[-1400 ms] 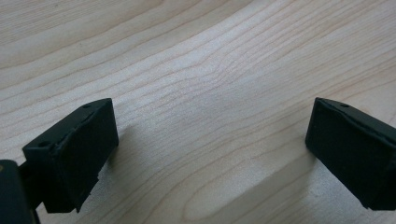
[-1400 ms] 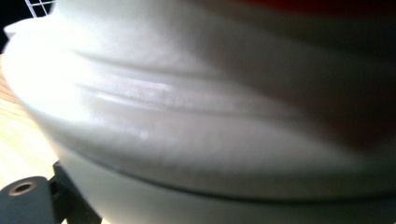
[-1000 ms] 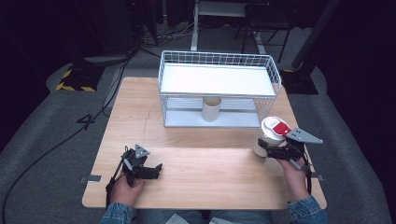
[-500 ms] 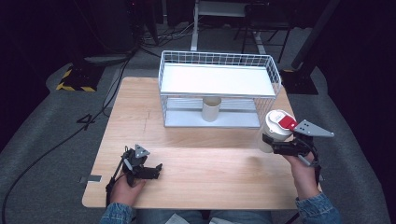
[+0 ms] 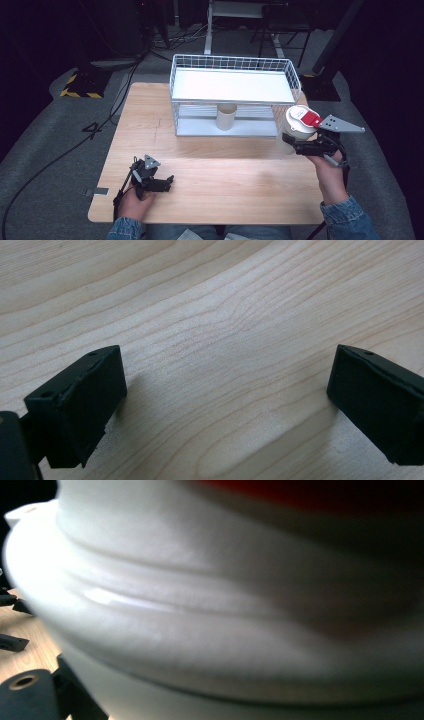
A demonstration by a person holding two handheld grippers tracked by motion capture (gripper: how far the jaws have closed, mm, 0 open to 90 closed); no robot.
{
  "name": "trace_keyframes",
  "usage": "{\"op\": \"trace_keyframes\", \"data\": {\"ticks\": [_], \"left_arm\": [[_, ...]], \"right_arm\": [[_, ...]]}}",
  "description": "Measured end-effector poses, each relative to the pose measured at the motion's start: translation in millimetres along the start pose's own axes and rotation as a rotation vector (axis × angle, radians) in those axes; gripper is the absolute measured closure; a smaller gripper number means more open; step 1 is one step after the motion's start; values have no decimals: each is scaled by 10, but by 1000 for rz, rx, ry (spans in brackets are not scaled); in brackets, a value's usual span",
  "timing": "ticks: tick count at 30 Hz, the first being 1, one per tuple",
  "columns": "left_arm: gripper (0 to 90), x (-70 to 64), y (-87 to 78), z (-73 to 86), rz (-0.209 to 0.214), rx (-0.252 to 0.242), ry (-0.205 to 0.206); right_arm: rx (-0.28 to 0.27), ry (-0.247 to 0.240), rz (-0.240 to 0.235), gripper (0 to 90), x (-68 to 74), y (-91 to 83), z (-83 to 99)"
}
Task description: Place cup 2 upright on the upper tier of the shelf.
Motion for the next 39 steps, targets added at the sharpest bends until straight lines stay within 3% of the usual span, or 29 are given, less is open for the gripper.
{"op": "trace_keyframes", "data": {"ticks": [9,19,29,39], "left_arm": [[31,5,8,-10,-5,-1,-8],[32,10,12,-16,-9,0,-17],[32,15,9,-12,-11,1,-15],[31,40,8,-10,-32,-2,-46]], "right_arm": [[4,9,-11,91,-5,-27,-242],[4,-13,-22,91,33,2,-503],[13,-15,-45,91,14,112,-798],[8,-17,-55,91,-17,266,-1026]]}}
Point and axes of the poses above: each handheld gripper's, and its own axes: y roughly forward along the jaws, z roughly out of its underside, x roughly to its left, the point moved 6 cm from there along y, roughly forward along the jaws, and after that the axes turned 5 degrees about x, right-handed, at the moved point
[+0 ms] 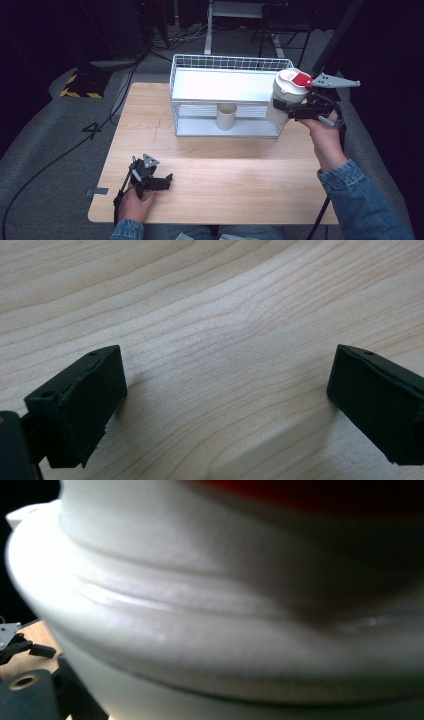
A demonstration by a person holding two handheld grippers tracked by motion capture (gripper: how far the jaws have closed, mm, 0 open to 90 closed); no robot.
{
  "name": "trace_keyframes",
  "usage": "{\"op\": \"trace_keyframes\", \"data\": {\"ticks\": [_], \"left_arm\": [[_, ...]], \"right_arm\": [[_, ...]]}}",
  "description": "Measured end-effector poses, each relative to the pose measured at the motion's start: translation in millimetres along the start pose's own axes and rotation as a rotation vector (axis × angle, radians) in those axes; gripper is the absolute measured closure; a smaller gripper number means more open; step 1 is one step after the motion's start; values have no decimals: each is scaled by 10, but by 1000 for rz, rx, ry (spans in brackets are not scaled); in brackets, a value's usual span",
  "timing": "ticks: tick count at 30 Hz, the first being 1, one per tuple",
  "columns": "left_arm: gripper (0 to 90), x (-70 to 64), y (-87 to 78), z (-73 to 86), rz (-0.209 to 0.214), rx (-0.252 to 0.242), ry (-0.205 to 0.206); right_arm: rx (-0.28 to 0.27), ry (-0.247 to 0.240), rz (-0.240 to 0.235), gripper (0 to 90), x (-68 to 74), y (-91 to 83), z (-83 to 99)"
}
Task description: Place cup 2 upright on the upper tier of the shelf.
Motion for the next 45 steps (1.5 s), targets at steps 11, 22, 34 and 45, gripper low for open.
{"op": "trace_keyframes", "data": {"ticks": [11,22,34,45], "left_arm": [[31,6,0,0,-4,0,-3],[31,12,-2,1,-8,2,-4],[31,12,0,-1,-6,2,-8],[31,14,-1,-3,-7,3,-7]], "right_arm": [[-2,-22,8,91,-2,170,-246],[-13,-33,33,91,-25,374,-468],[-21,-5,48,91,-12,594,-664],[-34,28,86,90,-31,875,-793]]}}
Point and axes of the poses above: each handheld gripper's, and its own axes: y roughly forward along the jaws, z roughly out of its underside, x roughly to its left, the point moved 6 cm from there along y, roughly forward along the jaws, and after that the axes turned 5 degrees about x, right-handed, at the moved point
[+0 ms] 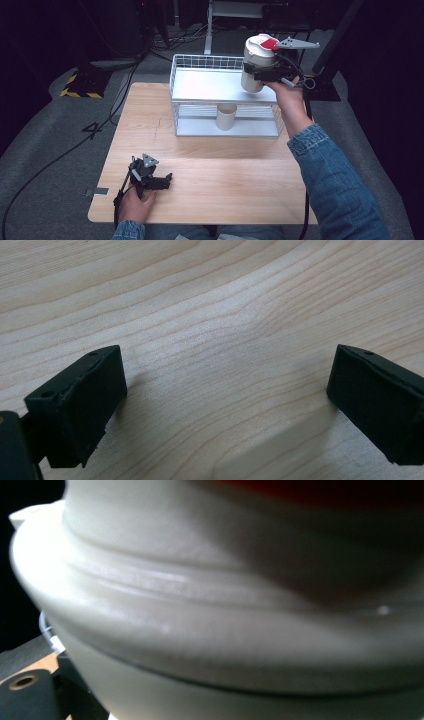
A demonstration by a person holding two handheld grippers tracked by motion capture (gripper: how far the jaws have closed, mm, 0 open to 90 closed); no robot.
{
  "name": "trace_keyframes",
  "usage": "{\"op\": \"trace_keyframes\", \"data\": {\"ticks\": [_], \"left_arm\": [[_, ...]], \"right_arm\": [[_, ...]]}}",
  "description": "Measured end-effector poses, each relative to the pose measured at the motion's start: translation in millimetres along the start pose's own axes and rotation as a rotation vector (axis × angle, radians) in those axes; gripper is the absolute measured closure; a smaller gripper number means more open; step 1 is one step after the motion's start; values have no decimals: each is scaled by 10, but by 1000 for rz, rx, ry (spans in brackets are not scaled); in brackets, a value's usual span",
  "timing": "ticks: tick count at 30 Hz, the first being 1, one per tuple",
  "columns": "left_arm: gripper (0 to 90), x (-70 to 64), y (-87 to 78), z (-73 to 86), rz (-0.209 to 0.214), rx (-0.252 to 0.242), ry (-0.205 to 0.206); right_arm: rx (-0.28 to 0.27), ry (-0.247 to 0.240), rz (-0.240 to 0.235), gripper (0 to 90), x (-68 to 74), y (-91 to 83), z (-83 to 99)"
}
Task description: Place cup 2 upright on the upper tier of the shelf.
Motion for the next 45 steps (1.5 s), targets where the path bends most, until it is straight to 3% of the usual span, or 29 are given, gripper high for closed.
{"op": "trace_keyframes", "data": {"ticks": [3,14,26,45], "left_arm": [[31,0,0,0,0,0,1],[31,3,-1,-1,-3,0,2],[31,0,2,0,0,-1,0],[31,1,2,0,0,-1,1]], "right_arm": [[-12,11,7,90,13,78,-21],[21,-1,54,90,62,399,-6],[20,-8,29,90,252,650,-13],[29,22,29,89,269,750,24]]}}
Point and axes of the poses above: each handheld gripper's, and its own axes: y roughly forward along the jaws, z roughly out of its underside, x roughly to its left, the point moved 6 cm from there along y, roughly forward along the jaws, and after that the axes turned 5 degrees about x, right-handed, at the moved point
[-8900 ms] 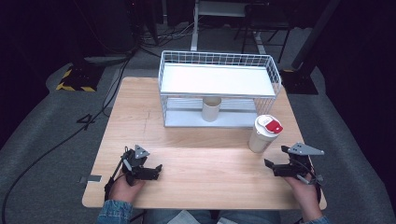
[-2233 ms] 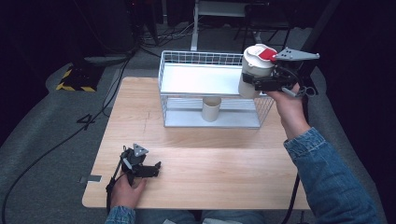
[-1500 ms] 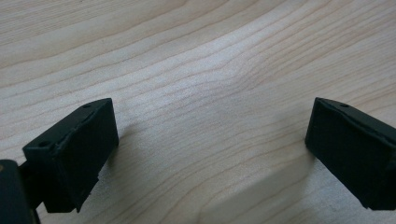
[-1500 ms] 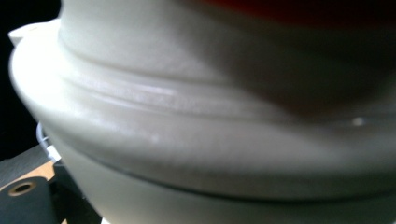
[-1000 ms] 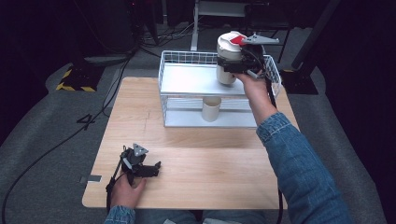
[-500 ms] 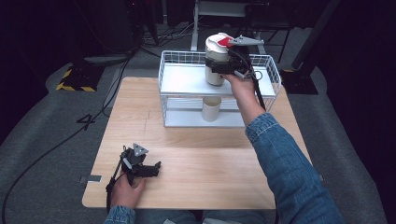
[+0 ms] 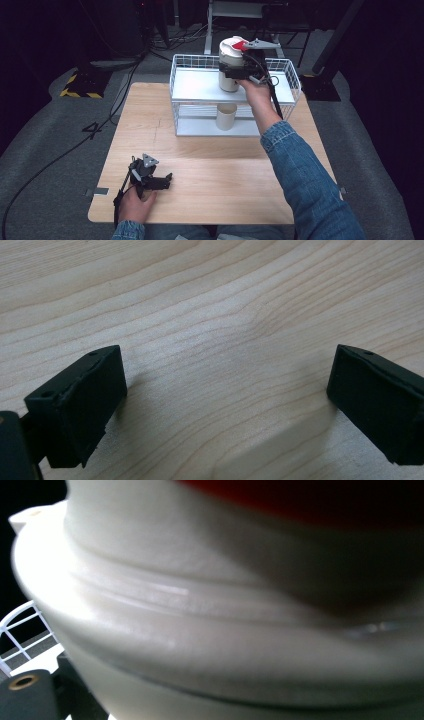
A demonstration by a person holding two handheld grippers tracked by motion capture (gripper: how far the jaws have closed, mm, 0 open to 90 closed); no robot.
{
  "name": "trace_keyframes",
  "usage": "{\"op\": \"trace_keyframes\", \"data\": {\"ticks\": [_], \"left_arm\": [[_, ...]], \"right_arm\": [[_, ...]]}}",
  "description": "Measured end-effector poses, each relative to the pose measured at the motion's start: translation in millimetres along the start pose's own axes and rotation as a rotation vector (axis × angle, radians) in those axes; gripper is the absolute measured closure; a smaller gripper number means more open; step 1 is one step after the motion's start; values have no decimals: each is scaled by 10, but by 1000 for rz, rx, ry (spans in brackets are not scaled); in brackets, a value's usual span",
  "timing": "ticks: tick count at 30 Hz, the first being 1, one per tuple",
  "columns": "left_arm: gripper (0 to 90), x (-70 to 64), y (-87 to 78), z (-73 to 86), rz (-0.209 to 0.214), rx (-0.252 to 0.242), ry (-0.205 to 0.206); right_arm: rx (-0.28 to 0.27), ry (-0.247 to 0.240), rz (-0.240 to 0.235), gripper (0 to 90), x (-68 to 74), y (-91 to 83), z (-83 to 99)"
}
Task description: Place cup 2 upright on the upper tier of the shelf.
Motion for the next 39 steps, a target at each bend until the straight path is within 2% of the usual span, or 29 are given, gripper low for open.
{"op": "trace_keyframes", "data": {"ticks": [9,16,20,33,39], "left_arm": [[31,0,0,0,0,0,0],[31,1,-1,1,0,1,2],[31,1,-1,1,0,1,2],[31,0,0,0,0,0,0],[31,1,0,0,0,1,1]], "right_arm": [[4,14,-4,89,-29,35,47],[18,-35,-10,87,-2,34,53],[22,-38,-19,85,-13,34,53],[21,-77,2,72,-11,27,43],[8,-71,-6,38,-19,-4,28]]}}
Point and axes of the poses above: each handheld gripper's, and its own axes: y roughly forward along the jaws, z roughly out of its underside, x roughly to its left, the point moved 6 cm from there along y, roughly forward along the jaws, and after that the axes turned 5 degrees about x, right-handed, at the moved point
